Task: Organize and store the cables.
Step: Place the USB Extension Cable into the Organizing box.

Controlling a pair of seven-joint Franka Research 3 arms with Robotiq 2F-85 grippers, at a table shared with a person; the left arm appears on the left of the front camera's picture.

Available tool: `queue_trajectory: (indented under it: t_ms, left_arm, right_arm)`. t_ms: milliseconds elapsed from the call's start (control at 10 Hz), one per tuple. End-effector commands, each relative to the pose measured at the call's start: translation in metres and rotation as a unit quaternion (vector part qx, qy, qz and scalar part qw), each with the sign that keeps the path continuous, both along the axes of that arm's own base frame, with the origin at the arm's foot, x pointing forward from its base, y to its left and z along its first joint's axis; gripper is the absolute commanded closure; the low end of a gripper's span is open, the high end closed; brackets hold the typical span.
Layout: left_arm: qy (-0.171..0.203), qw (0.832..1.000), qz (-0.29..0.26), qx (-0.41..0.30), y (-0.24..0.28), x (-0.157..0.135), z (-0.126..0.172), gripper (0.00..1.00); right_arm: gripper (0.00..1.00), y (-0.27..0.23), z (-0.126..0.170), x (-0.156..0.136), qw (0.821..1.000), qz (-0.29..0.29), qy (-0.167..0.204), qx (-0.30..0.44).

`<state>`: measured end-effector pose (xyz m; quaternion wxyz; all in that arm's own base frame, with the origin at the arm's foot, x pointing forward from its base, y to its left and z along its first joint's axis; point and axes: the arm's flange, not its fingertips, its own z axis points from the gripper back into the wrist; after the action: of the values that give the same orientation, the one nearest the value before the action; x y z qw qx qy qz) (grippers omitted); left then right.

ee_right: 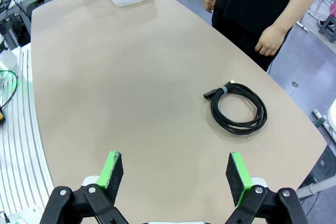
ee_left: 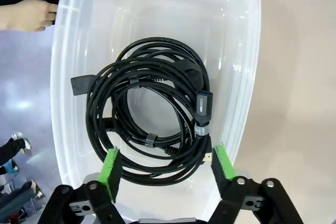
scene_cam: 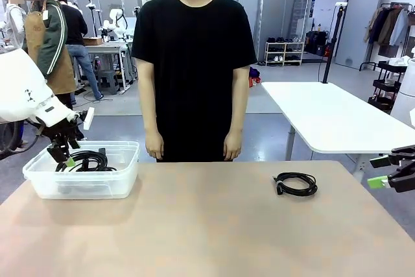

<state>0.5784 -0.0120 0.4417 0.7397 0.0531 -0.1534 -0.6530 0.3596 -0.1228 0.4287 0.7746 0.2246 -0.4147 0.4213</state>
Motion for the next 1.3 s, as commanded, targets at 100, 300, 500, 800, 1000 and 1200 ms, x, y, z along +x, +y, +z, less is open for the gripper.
queue_trajectory:
  t_ms: [100, 300, 500, 800, 1000, 1200]
  left_arm:
    - [0.001, 0.999, 0.03, -0.012, -0.004, -0.006, 0.01, 0.0]
    - [-0.003, 1.0, 0.018, -0.007, -0.002, -0.001, 0.007, 0.0]
    - [-0.003, 1.0, 0.018, -0.007, -0.002, -0.001, 0.007, 0.0]
    - [-0.003, 1.0, 0.018, -0.007, -0.002, -0.001, 0.007, 0.0]
    - [-0.003, 1.0, 0.018, -0.007, -0.002, -0.001, 0.007, 0.0]
    - [-0.003, 1.0, 0.018, -0.007, -0.002, -0.001, 0.007, 0.0]
  right_arm:
    - [0.0, 0.0, 0.001, 0.002, 1.0, -0.003, 0.0, 0.007]
    - [0.0, 0.0, 0.001, 0.002, 1.0, -0.003, 0.0, 0.007]
    - [0.0, 0.0, 0.001, 0.002, 1.0, -0.003, 0.0, 0.007]
    - [0.0, 0.0, 0.001, 0.002, 1.0, -0.003, 0.0, 0.007]
    - [0.0, 0.0, 0.001, 0.002, 1.0, -0.003, 0.0, 0.007]
    - [0.0, 0.0, 0.001, 0.002, 1.0, -0.003, 0.0, 0.007]
